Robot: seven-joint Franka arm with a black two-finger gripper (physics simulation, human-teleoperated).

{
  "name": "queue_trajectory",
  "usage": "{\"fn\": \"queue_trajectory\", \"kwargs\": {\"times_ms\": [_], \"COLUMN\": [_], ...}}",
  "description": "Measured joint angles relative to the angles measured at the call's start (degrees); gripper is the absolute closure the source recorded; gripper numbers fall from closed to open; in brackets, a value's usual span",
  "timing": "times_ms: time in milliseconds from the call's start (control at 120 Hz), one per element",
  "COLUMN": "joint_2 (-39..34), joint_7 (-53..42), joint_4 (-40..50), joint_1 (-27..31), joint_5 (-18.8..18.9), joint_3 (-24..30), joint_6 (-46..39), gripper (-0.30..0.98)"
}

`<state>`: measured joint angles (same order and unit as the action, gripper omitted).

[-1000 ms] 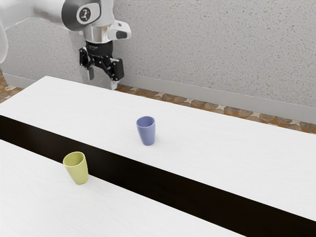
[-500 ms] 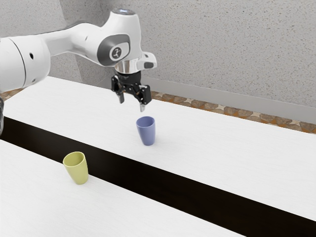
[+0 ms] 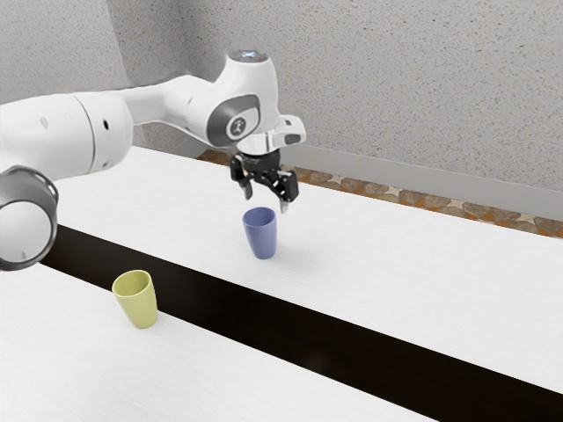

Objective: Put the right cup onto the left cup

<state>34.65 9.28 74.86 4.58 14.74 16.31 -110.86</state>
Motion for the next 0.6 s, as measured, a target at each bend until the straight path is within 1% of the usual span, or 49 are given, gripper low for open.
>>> {"fn": "queue_trajectory", "kwargs": {"times_ms": [183, 433, 600], "joint_2": [3.6, 6.3, 8.2], "joint_7": [-0.1, -0.7, -1.0], "joint_4": [-1.1, -2.1, -2.4], "joint_1": [0.1, 0.0, 0.1], "joint_5": [0.1, 0.5, 0.6], "joint_3": [-0.4, -0.5, -1.5], "joint_6": [-2.3, -4.8, -6.1], "gripper": [0.0, 0.0, 0.0]}}
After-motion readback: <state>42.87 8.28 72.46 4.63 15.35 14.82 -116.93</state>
